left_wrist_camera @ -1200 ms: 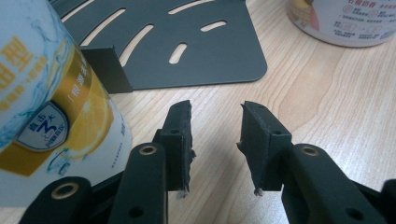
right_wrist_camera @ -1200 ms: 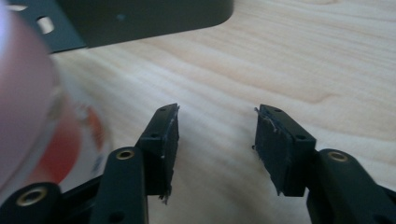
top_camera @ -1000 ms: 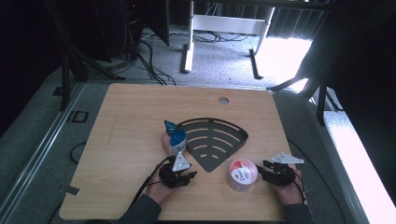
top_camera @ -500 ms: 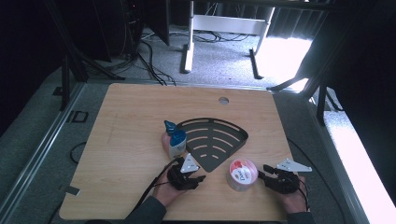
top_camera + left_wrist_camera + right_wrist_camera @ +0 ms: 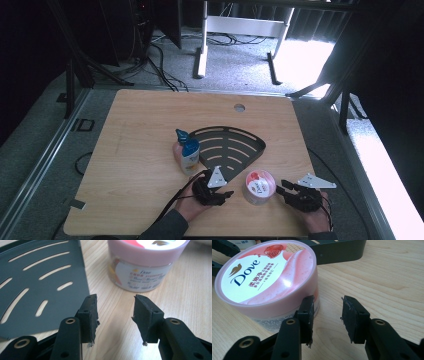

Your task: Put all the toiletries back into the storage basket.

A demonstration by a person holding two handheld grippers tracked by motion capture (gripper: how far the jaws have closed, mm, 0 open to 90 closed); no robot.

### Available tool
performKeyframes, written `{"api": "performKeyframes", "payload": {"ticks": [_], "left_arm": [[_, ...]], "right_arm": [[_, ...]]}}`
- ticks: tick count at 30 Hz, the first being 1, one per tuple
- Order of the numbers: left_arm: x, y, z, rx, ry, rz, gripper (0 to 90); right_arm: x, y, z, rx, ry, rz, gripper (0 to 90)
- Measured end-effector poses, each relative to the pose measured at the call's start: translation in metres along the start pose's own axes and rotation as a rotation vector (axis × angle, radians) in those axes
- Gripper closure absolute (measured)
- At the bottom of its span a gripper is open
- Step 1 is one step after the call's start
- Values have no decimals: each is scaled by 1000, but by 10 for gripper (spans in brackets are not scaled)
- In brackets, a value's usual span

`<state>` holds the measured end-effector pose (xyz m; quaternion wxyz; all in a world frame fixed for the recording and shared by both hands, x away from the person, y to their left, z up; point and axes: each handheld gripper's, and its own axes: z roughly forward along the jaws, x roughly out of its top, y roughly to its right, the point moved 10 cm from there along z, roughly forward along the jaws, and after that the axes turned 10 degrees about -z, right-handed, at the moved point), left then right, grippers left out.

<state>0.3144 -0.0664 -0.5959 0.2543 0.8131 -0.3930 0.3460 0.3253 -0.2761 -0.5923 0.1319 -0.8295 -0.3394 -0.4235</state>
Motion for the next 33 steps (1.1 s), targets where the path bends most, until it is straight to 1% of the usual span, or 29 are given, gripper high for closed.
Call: {"api": "performKeyframes", "payload": {"ticks": [2, 5, 6, 9, 14, 16, 19, 24, 28, 29, 30, 32, 33], "left_arm": [[3, 4, 5, -10, -3, 11, 542], [4, 5, 6, -8, -1, 16, 549], [5, 5, 6, -6, 4, 19, 560], [6, 7, 7, -9, 2, 22, 601], [5, 9, 7, -10, -2, 39, 661], [4, 9, 6, -12, -6, 41, 662], [3, 9, 5, -18, -9, 33, 634], [0, 8, 2, -11, -14, 31, 587], [-8, 2, -8, -7, -17, 24, 547], [-8, 2, -8, -7, -17, 24, 536], [-12, 0, -11, -10, -25, 21, 528], [-15, -3, -12, 1, -33, 23, 509], [-17, -4, -13, -2, -34, 20, 500]], "right_arm": [[1, -1, 0, 3, 3, -4, 625], [2, -3, 1, 6, 4, -6, 625], [2, -4, 1, 9, 4, -7, 625], [3, -6, 3, 15, 5, -11, 625], [5, -10, 5, 25, 5, -22, 625], [6, -12, 6, 30, 4, -27, 625], [8, -15, 8, 38, 3, -32, 625], [10, -20, 10, 50, 2, -44, 627], [12, -25, 14, 65, 1, -53, 620], [12, -25, 14, 65, 1, -53, 620], [13, -27, 16, 69, -2, -58, 619], [14, -29, 17, 74, -3, -63, 618], [15, -30, 18, 77, -4, -67, 617]]}}
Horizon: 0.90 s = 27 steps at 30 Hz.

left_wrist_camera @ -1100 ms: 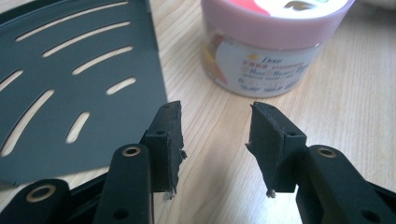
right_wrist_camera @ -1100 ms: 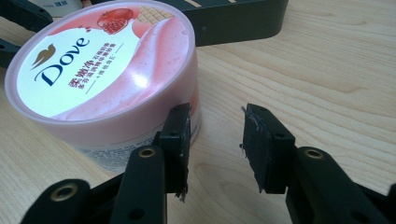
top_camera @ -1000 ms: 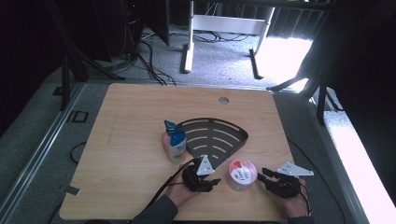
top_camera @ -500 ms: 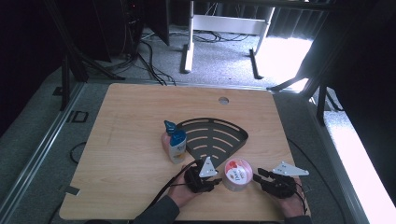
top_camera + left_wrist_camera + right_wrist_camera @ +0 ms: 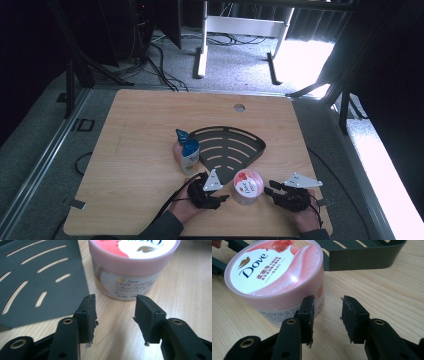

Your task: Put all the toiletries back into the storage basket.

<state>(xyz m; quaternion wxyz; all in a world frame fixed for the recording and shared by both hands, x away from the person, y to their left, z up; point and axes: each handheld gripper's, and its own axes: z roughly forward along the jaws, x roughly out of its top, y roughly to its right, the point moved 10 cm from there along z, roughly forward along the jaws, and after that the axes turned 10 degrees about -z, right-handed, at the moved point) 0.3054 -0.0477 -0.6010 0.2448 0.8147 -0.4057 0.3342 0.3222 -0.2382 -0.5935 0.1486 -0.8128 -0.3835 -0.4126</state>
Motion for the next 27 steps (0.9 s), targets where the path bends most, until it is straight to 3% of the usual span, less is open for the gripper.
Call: {"api": "performKeyframes", "payload": {"ticks": [8, 16, 23, 27], "left_arm": [[0, -2, 0, -7, 7, -12, 446], [7, 4, 7, -60, 27, -11, 399], [10, 9, 15, -81, 27, 8, 382], [10, 10, 17, -84, 26, 17, 366]], "right_arm": [[2, -9, 4, 30, -7, -40, 579], [-3, -16, -4, 113, 0, -95, 488], [-2, -31, -1, 185, 1, -163, 414], [2, -34, -1, 207, 19, -176, 387]]}}
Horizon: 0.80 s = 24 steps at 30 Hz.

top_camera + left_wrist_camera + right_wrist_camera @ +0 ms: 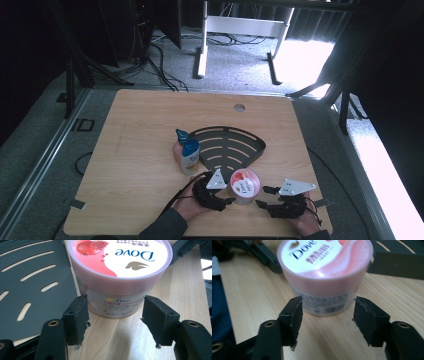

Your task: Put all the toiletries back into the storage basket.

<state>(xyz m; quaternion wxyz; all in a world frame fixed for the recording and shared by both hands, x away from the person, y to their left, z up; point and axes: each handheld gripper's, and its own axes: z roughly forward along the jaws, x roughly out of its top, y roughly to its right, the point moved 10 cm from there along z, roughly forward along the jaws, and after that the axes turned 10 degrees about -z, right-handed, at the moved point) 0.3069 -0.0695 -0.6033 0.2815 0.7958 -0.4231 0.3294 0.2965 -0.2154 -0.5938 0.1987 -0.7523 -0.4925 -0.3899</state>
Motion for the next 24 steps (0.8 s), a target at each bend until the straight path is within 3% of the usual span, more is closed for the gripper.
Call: {"api": "performKeyframes", "payload": {"ticks": [7, 16, 24], "left_arm": [[3, 1, 5, -10, 7, 13, 283], [7, -1, 7, -33, 32, 10, 253], [9, -1, 8, -28, 50, 23, 235]], "right_arm": [[5, 0, 5, 16, 10, -26, 324], [6, 0, 10, 38, 8, -57, 285], [7, 4, 14, 39, 7, -82, 264]]}}
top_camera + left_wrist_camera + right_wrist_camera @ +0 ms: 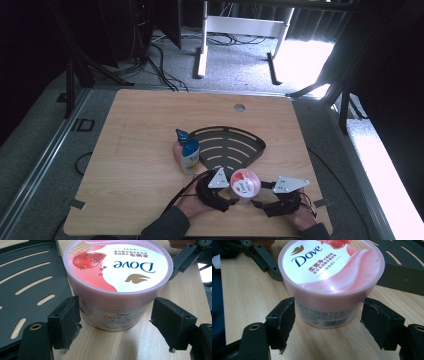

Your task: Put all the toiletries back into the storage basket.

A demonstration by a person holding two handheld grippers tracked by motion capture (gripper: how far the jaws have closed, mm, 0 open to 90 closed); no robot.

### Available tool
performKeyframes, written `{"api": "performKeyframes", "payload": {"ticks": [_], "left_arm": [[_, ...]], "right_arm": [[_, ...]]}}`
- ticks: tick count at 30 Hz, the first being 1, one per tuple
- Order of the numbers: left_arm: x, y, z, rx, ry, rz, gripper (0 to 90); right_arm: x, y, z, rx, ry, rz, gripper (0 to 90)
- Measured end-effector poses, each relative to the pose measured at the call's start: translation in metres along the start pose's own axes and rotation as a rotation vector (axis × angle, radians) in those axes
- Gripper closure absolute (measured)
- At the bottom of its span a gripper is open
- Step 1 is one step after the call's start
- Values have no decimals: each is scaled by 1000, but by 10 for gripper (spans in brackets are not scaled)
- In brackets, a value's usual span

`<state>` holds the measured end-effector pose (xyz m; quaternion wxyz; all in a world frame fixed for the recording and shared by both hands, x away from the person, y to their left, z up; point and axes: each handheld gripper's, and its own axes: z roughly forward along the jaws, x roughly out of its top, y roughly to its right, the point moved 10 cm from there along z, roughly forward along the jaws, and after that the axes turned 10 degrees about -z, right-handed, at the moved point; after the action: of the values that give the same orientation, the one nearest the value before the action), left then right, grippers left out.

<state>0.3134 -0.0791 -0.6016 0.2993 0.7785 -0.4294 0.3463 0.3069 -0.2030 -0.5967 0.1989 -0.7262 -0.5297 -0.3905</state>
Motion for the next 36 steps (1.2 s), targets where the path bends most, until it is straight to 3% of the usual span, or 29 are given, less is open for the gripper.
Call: {"api": "performKeyframes", "payload": {"ticks": [8, 16, 36], "left_arm": [[0, 0, 1, 4, -4, 8, 219], [1, 1, 0, 22, -14, 26, 220], [5, 5, -1, 26, -19, 27, 222]], "right_arm": [[0, 1, 4, -2, -18, -27, 224], [2, 0, 2, -4, -17, -13, 234], [3, -1, -2, -11, -20, -15, 234]]}}
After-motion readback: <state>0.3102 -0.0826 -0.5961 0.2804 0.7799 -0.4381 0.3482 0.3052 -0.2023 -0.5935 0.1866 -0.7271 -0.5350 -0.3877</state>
